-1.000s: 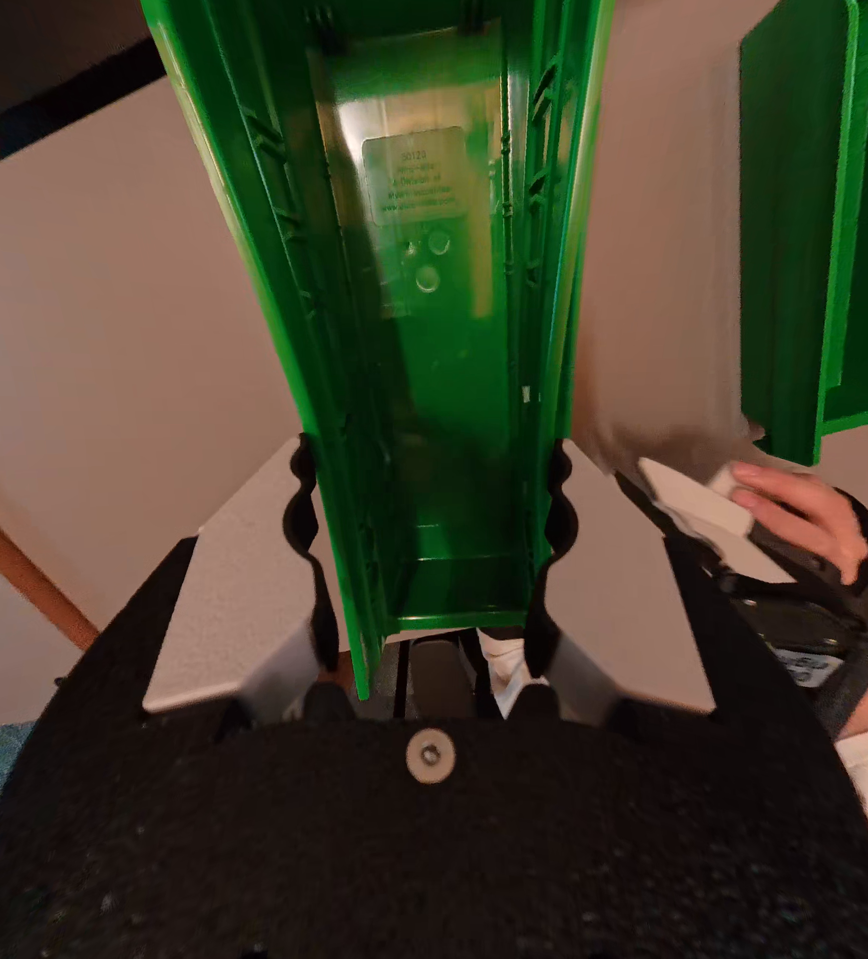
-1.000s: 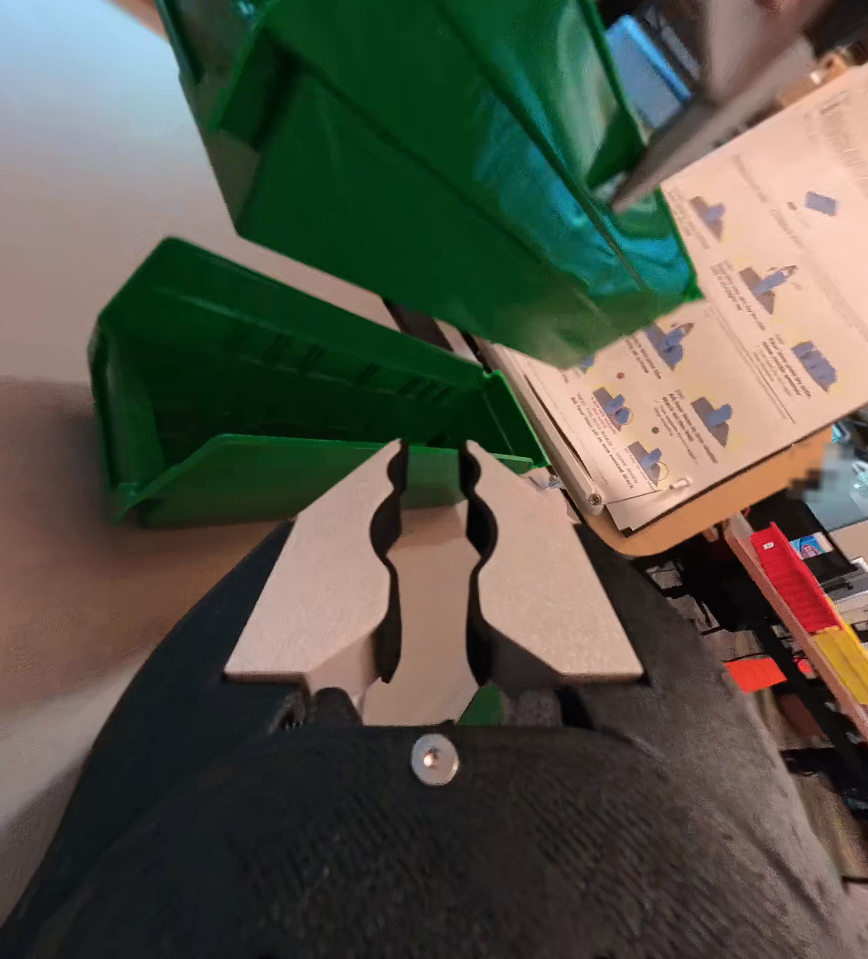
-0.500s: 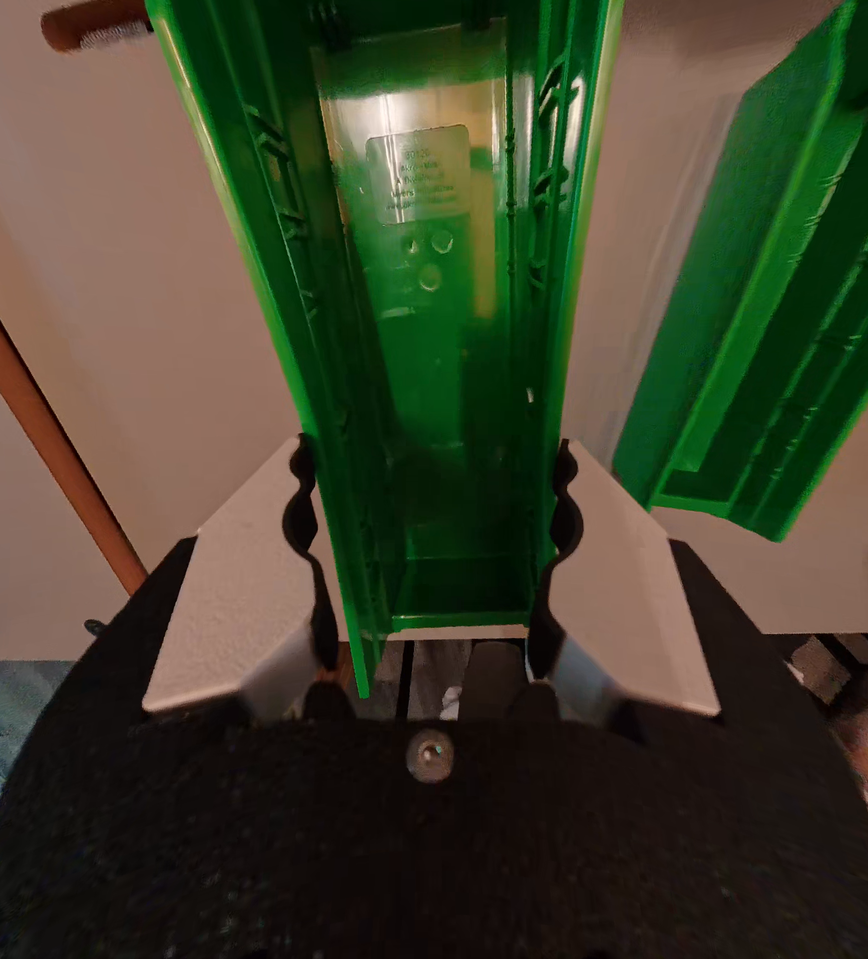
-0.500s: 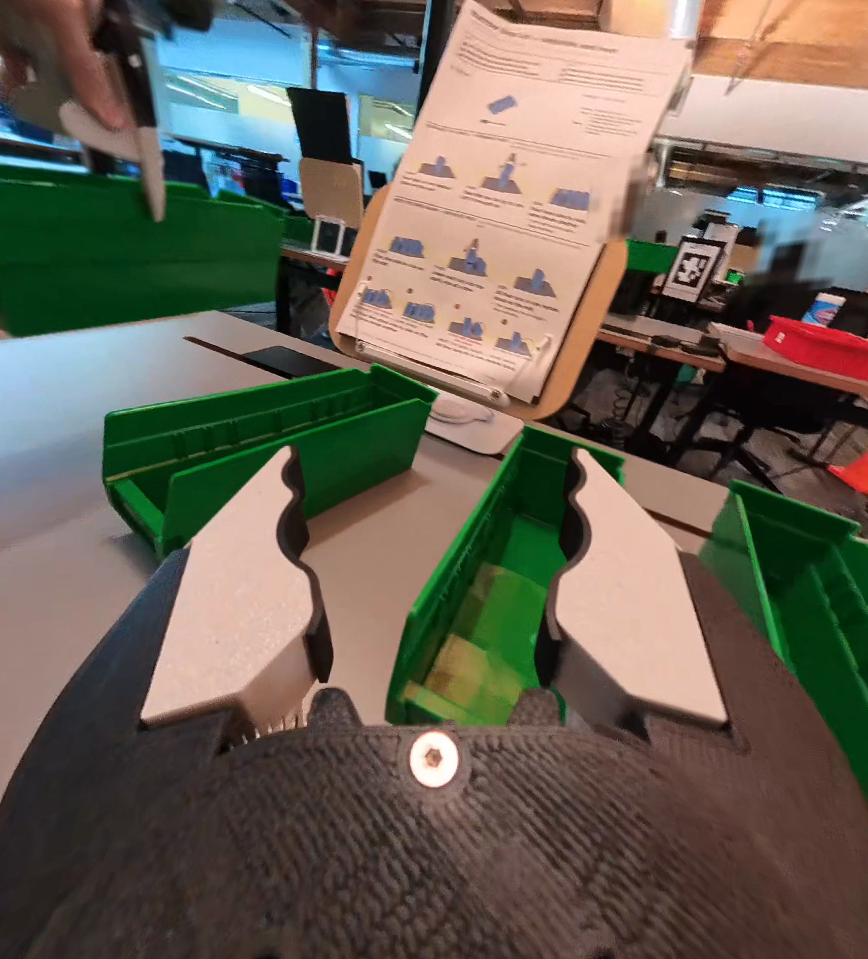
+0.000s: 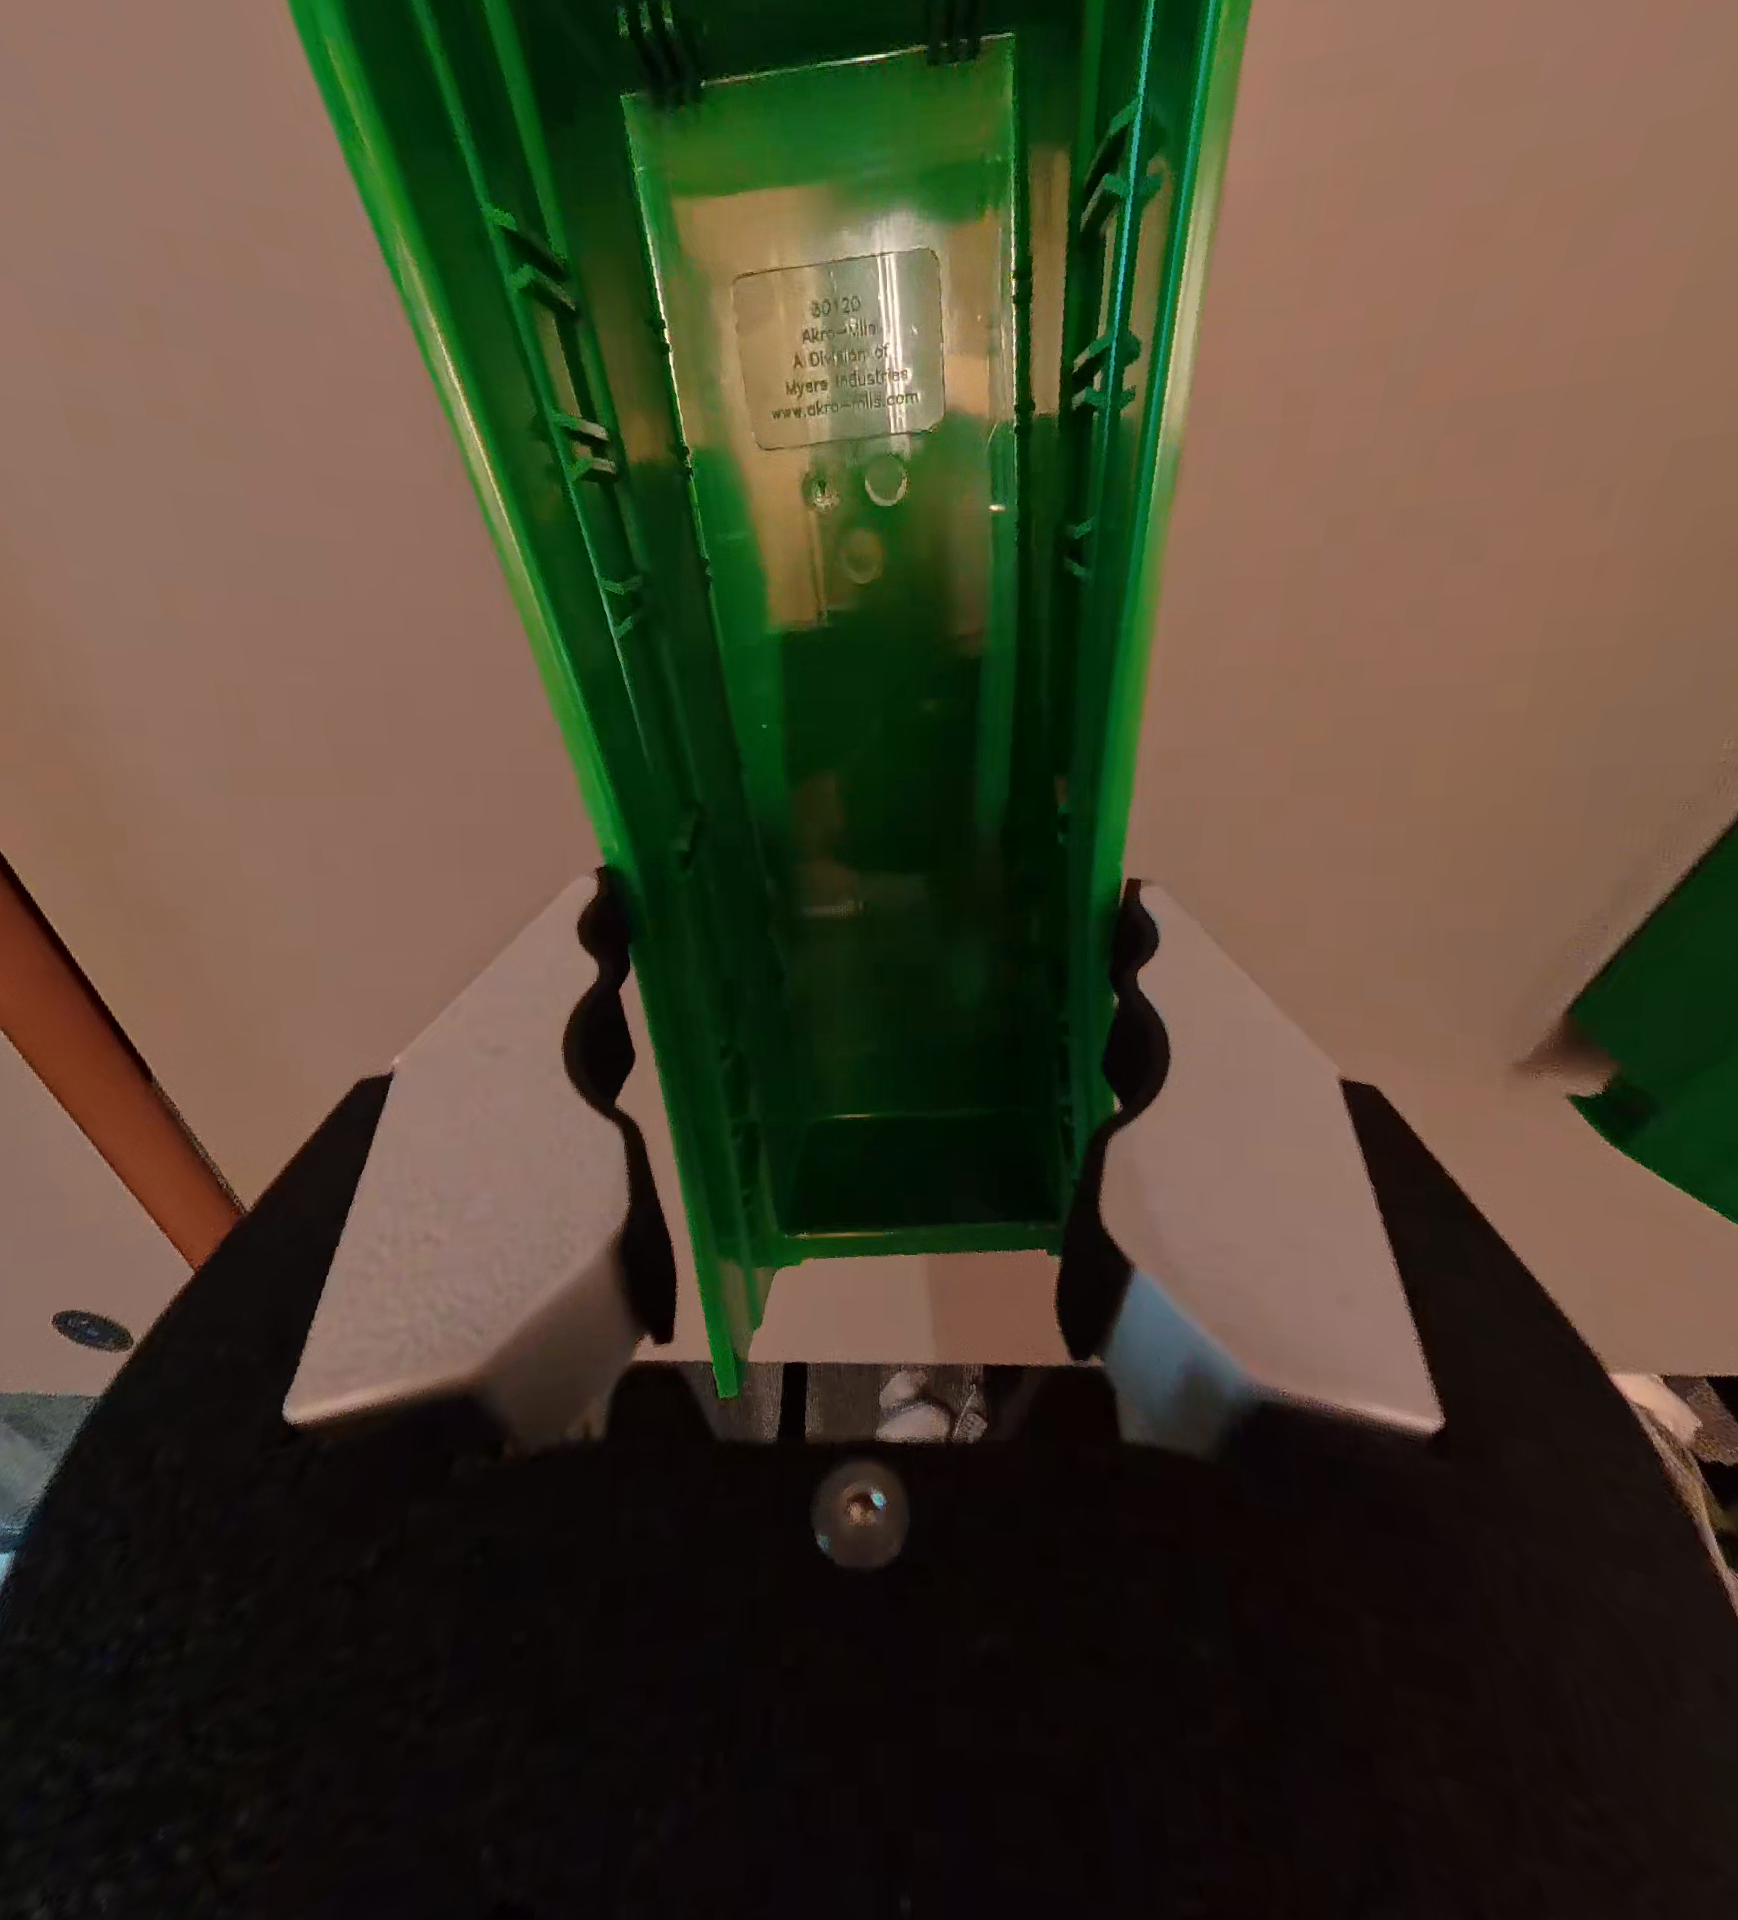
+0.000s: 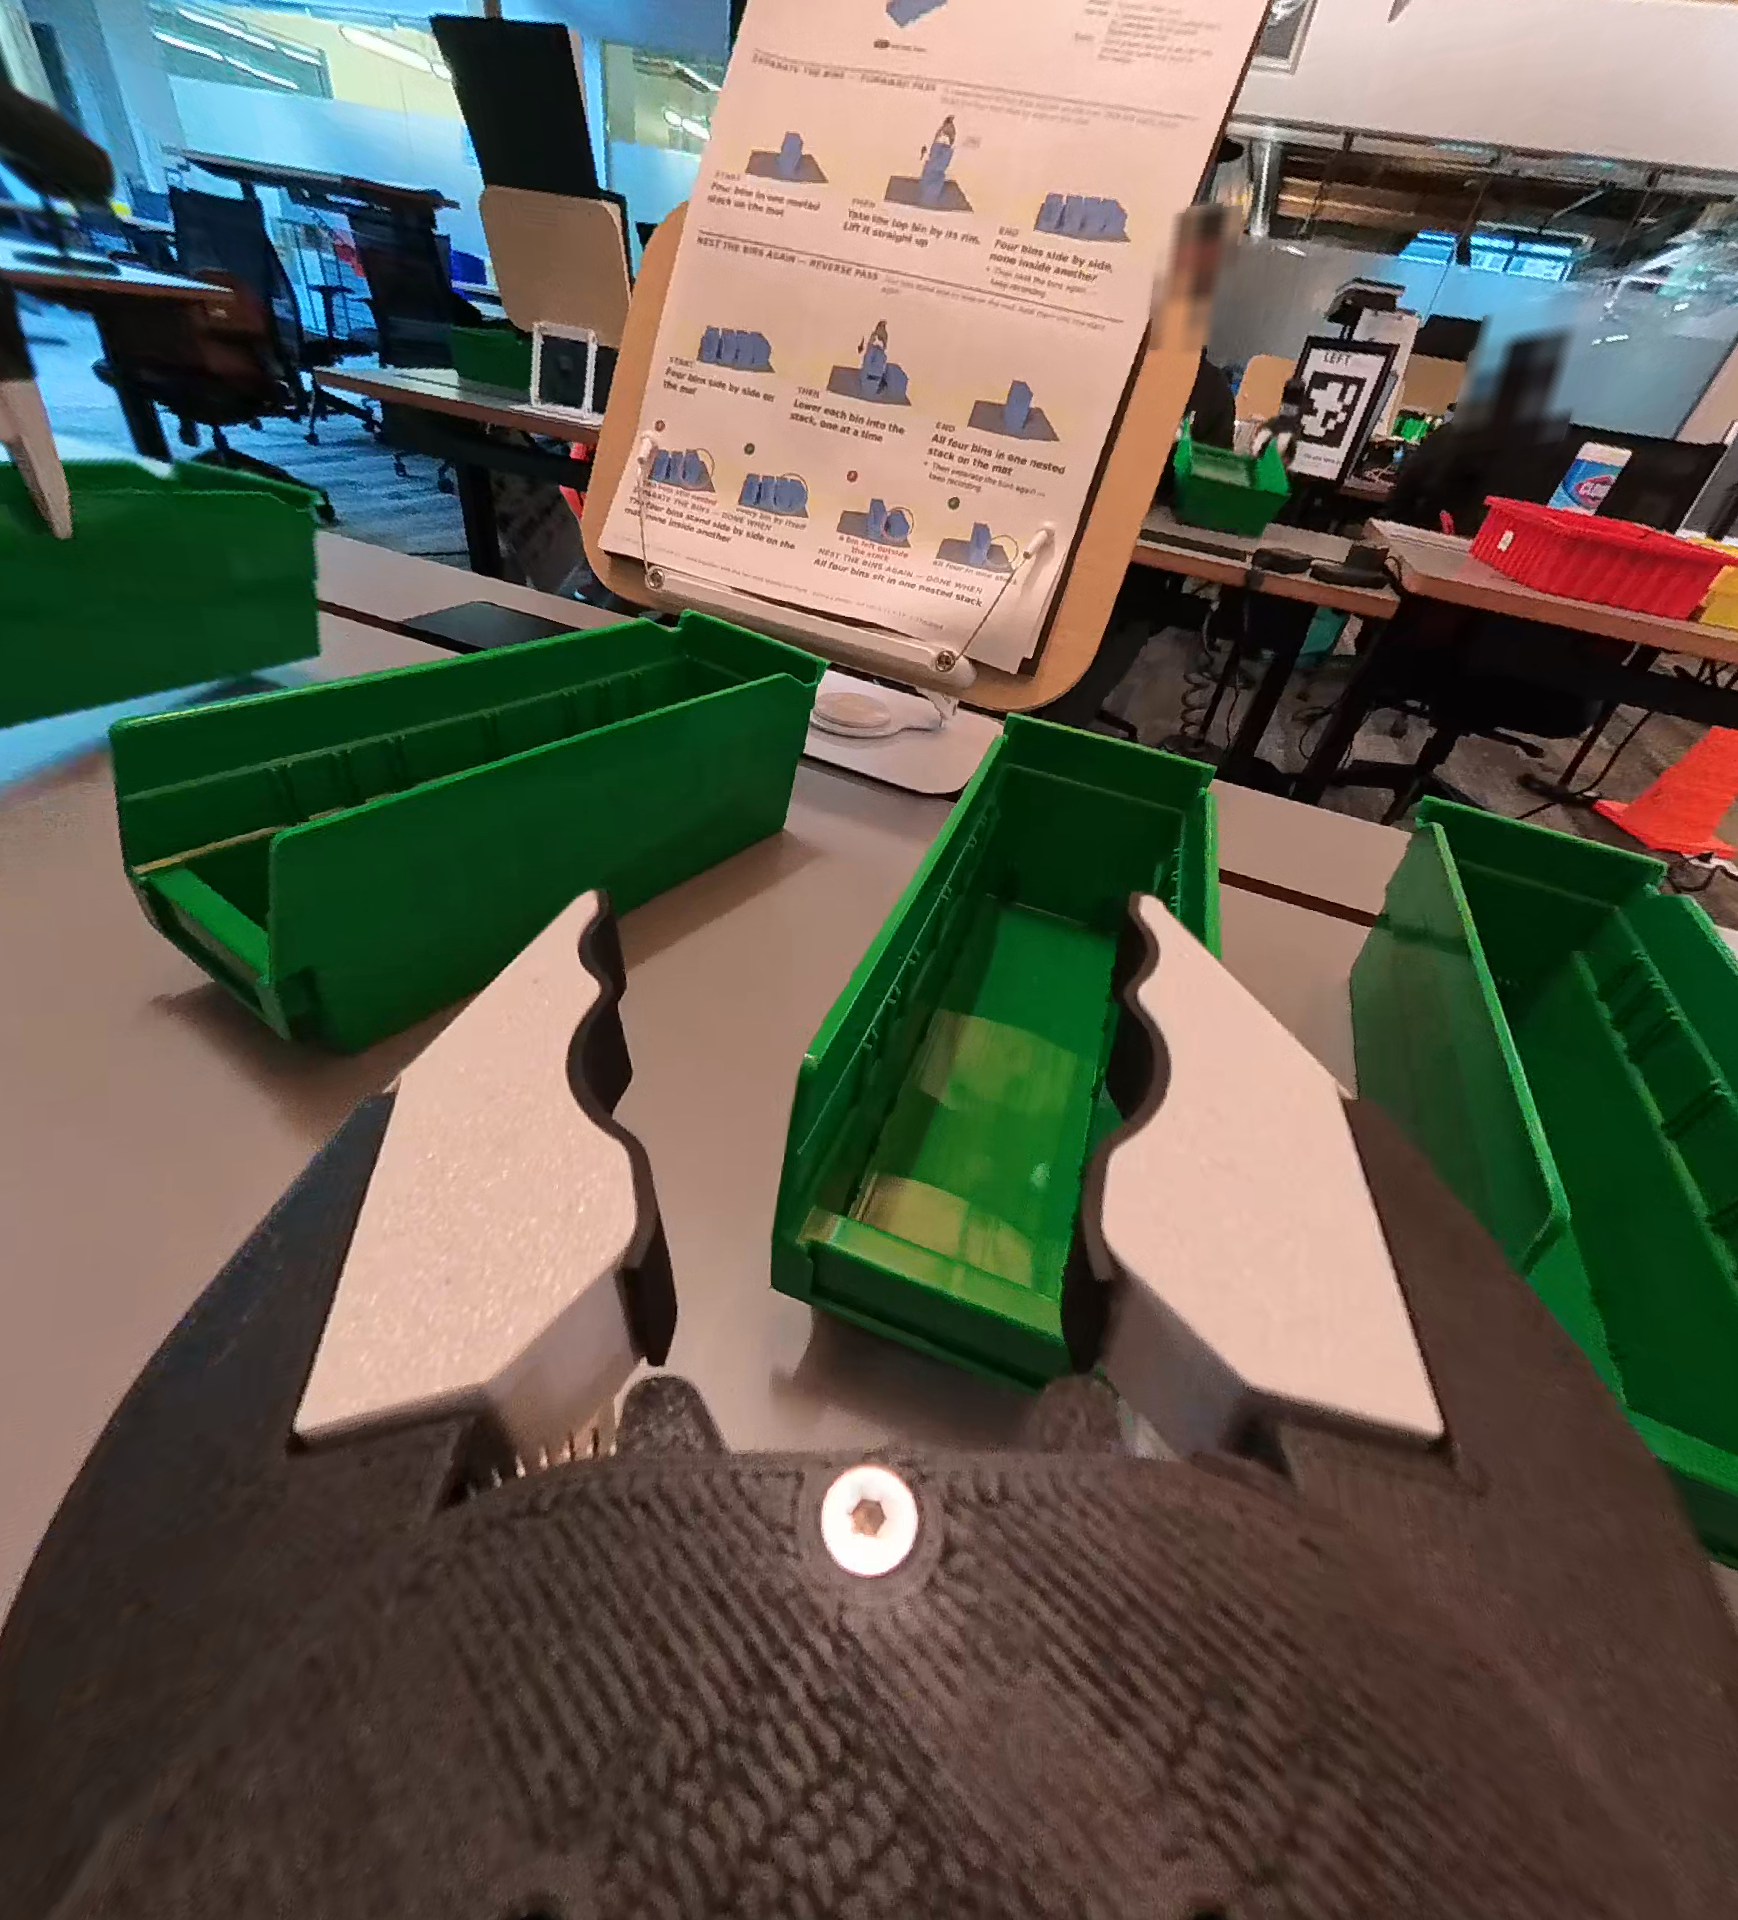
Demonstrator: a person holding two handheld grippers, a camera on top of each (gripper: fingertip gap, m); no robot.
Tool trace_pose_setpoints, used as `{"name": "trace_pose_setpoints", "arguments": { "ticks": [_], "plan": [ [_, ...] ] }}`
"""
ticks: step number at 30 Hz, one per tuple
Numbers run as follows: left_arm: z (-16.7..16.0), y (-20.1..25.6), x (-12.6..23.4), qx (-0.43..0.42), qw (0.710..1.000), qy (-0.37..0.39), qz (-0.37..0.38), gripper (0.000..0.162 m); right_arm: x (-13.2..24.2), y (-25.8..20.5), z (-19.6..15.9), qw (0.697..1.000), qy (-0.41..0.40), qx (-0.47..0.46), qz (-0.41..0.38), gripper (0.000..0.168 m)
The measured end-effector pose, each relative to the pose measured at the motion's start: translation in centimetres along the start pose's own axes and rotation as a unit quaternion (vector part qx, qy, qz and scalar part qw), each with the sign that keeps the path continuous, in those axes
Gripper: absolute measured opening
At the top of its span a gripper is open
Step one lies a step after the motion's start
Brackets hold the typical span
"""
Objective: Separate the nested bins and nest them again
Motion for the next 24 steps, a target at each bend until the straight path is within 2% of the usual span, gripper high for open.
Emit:
{"name": "trace_pose_setpoints", "arguments": {
  "ticks": [6, 20, 24],
  "plan": [
    [0.9, -1.5, -2.0, 0.015, 1.000, 0.007, -0.006, 0.093, 0.3, -0.2, 0.0, 1.000, -0.004, 0.002, -0.012, 0.092],
    [1.1, -1.1, -2.4, 0.016, 0.998, 0.066, -0.009, 0.109, 0.9, 0.9, -0.8, 1.000, -0.011, 0.009, -0.027, 0.090],
    [0.8, -1.4, -2.1, 0.007, 0.997, 0.073, 0.007, 0.114, 0.8, 1.6, -1.2, 0.998, -0.036, 0.030, -0.049, 0.098]
  ]
}}
Point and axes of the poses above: each gripper's, where its closed fingertips meet, x back along the fingers, z out of its top, y = z × x across the jaws, the point moved 1 cm from there along x, back along the fingers, and after that the axes turned 10 degrees about x, right-handed, at the moved point
